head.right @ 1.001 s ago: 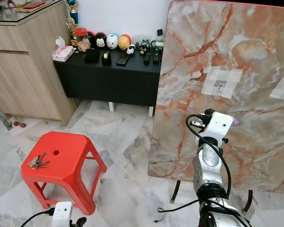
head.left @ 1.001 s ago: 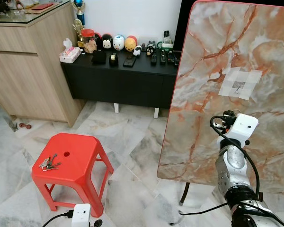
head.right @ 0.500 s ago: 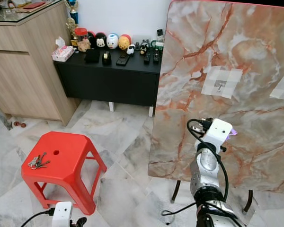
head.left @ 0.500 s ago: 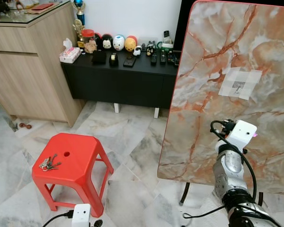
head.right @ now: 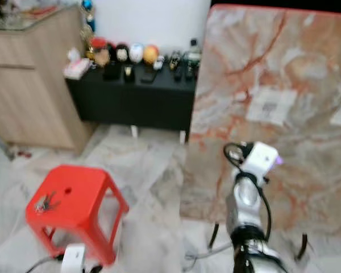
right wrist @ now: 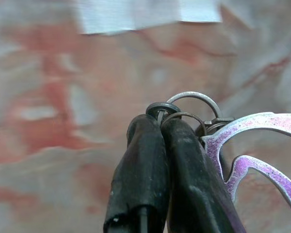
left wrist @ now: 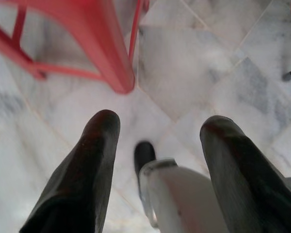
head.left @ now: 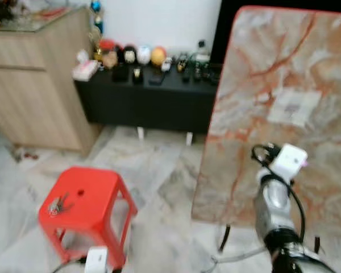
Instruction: Hang keys on a hook
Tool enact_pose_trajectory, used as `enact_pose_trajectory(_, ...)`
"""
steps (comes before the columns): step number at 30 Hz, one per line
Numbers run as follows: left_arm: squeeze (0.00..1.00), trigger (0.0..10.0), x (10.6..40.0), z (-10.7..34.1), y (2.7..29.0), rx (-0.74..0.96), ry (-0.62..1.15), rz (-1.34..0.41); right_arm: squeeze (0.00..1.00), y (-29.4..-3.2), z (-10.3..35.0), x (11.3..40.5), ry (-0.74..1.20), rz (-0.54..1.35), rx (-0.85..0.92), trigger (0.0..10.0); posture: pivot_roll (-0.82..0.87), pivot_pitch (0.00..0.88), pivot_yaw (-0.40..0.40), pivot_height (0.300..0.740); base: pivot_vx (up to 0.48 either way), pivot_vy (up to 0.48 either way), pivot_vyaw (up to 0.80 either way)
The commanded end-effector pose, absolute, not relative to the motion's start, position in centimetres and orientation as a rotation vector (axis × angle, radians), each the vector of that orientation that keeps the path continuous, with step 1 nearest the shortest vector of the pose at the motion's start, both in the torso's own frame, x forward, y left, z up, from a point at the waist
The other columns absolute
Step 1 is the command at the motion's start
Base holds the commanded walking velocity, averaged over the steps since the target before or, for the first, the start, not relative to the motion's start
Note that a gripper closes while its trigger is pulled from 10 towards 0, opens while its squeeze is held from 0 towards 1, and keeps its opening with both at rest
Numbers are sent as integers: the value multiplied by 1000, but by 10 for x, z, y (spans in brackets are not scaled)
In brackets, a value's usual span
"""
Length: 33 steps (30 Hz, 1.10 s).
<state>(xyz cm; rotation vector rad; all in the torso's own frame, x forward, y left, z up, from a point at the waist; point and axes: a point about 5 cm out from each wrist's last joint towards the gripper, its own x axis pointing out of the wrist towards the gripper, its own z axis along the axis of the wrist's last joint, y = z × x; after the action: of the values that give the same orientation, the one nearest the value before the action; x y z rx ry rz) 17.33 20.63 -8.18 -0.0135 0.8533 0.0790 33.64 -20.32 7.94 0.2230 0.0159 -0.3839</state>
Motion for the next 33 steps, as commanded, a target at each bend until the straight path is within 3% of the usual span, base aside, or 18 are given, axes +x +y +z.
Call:
enact_pose_trajectory(1,0,10000,171,-83,201,-33,855,72,0,-211,84,337,-1,-405,219,10000,19,0,-68,740,285,0,0)
enact_pose_trajectory(19,0,10000,169,-85,199,-40,864,72,0,-207,82,336,2,-390,209,10000,20,0,-76,740,15,0,0)
enact_pose_trajectory(33,0,10000,168,-86,199,-40,870,75,0,-186,102,349,-56,-135,37,10000,17,0,-79,740,0,0,0)
